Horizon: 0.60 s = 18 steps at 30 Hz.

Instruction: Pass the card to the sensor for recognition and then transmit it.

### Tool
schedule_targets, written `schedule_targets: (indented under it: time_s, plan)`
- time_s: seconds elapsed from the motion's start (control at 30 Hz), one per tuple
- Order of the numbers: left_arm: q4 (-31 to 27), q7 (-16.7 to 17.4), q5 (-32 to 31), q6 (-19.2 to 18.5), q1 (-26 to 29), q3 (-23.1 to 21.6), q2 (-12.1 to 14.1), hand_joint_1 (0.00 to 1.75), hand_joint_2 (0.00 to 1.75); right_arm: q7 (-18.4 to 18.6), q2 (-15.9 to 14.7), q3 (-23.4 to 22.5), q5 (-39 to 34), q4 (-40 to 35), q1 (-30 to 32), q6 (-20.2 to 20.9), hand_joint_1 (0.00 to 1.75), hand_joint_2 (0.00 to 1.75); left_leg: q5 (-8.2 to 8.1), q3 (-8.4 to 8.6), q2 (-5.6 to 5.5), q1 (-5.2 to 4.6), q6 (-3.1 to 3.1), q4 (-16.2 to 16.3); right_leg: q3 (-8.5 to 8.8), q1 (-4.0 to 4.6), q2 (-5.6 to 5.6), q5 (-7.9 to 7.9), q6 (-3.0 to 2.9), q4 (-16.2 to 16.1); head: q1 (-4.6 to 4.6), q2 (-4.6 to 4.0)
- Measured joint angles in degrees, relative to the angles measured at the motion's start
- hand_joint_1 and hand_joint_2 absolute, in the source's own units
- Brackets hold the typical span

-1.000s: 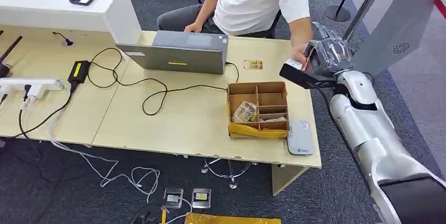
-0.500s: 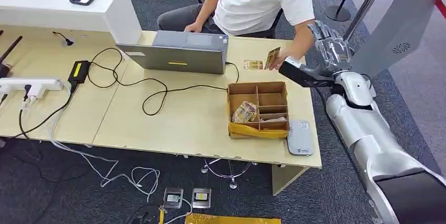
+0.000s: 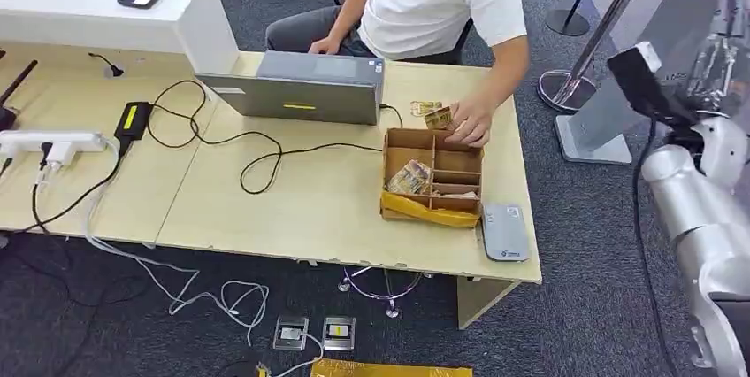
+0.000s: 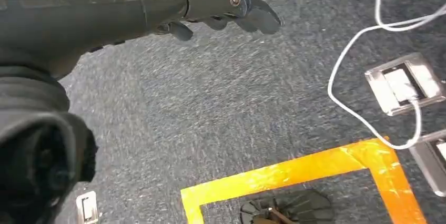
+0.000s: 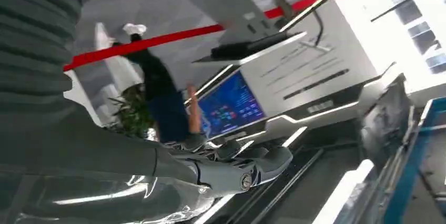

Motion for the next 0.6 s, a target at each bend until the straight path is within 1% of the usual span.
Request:
schedule_targets:
  time_s: [0.07,0.2,0.33,0.5,0.6]
  plan:
    - [0.0,0.0,0.7,0.1,0.3,0.2,0.0,0.00,0.00,0.0,-3.1,-2.1,-0.7,0.0,0.3,-0.2,0.00,1.75,-0.02,0.00,0.08,0.00,0.02,0.0,-0.02,0.00,0.04,0.01,0.01,0.0,-0.02,0.00]
    - [0.0,0.0,1.4,0.2,0.4,0.4,-0.1,0.00,0.00,-0.6,-7.5,-6.0,-1.2,0.0,1.4,-0.3,0.00,1.75,-0.02,-0.03,0.04,0.00,0.02,0.0,-0.02,0.00,0.01,0.01,0.01,0.0,-0.02,0.02]
    - [0.0,0.0,2.4,0.6,0.4,0.5,-0.1,0.00,0.00,1.7,-10.4,-9.6,-0.4,0.0,2.4,-0.3,0.00,1.75,-0.03,0.00,0.11,0.02,0.02,0.0,-0.04,0.03,0.07,0.01,0.01,0.0,-0.04,0.00]
    - [-0.1,0.0,3.4,1.0,0.5,1.1,-0.5,0.00,0.00,1.7,-13.5,-15.0,-0.8,1.1,4.8,-0.3,0.00,1.75,-0.03,-0.03,0.07,0.02,0.02,0.0,-0.03,0.03,0.02,0.00,0.01,0.0,-0.06,0.00]
    - [-0.2,0.0,4.1,1.3,0.5,1.3,-0.7,0.00,0.00,3.5,-14.9,-17.5,-1.2,1.7,6.9,-0.3,0.00,1.75,-0.06,-0.04,0.08,0.02,0.05,0.0,-0.02,0.03,0.03,0.00,0.01,0.0,-0.04,0.02]
